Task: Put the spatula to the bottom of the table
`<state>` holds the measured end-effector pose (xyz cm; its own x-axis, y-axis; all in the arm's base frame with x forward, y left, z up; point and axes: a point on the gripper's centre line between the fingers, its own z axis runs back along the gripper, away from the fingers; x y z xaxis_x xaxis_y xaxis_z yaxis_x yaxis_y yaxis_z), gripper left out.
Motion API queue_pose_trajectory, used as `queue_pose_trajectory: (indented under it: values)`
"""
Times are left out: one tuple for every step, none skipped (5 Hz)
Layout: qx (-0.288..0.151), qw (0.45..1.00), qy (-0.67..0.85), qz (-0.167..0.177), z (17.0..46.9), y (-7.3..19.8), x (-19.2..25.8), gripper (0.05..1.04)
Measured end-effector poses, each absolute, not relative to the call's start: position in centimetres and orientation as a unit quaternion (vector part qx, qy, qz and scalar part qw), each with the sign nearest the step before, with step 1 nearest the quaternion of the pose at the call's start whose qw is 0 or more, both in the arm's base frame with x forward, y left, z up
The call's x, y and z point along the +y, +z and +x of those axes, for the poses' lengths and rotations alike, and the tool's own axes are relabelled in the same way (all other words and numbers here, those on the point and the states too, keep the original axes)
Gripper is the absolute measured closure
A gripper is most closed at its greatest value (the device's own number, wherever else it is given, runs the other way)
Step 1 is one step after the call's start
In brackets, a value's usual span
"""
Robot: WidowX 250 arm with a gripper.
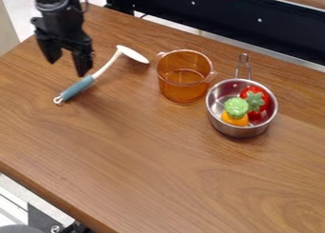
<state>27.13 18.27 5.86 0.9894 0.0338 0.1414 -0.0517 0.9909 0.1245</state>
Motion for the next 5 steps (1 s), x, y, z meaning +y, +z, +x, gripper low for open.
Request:
queue_pose_trajectory:
  values:
    - [-0.075, 0.996, 0.006, 0.046, 27.0, 5.0, 18.7, 0.083]
    - [-0.04, 0.998, -0.053, -0.013, 26.1, 3.3, 17.6, 0.083]
    - [-0.049, 0.995, -0.082, -0.028, 25.9, 2.9, 16.9, 0.083]
    - [-0.063, 0.994, -0.089, -0.012, 25.8, 1.6, 16.3, 0.083]
    - [-0.076, 0.994, -0.08, 0.014, 26.5, 1.4, 16.5, 0.083]
